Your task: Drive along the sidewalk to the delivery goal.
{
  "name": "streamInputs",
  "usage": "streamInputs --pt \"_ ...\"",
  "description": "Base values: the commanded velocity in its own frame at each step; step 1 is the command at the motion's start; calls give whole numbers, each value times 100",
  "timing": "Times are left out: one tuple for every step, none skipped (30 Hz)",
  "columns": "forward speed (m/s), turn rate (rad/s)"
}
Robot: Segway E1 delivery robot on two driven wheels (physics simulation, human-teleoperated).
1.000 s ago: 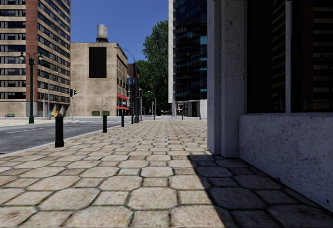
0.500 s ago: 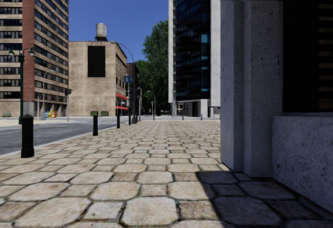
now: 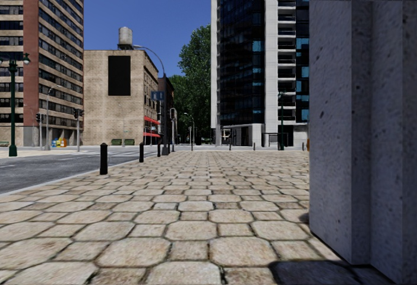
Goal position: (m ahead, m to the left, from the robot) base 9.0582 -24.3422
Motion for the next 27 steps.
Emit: streamInputs --pt "200 0" --pt "200 0" --pt "200 0" --pt "200 0" --pt "200 0" --pt "200 0" --pt "200 0" --pt "200 0" --pt "200 0" --pt "200 0" --pt "200 0" --pt "200 0" --pt "200 0" --pt "200 0" --pt "200 0" --pt "200 0" --pt "200 -12" --pt "200 -23" --pt "200 -27" --pt "200 -34" --pt "200 -34" --pt "200 -48" --pt "200 -61" --pt "200 -66" --pt "200 -68" --pt "200 -68" --pt "200 -68"
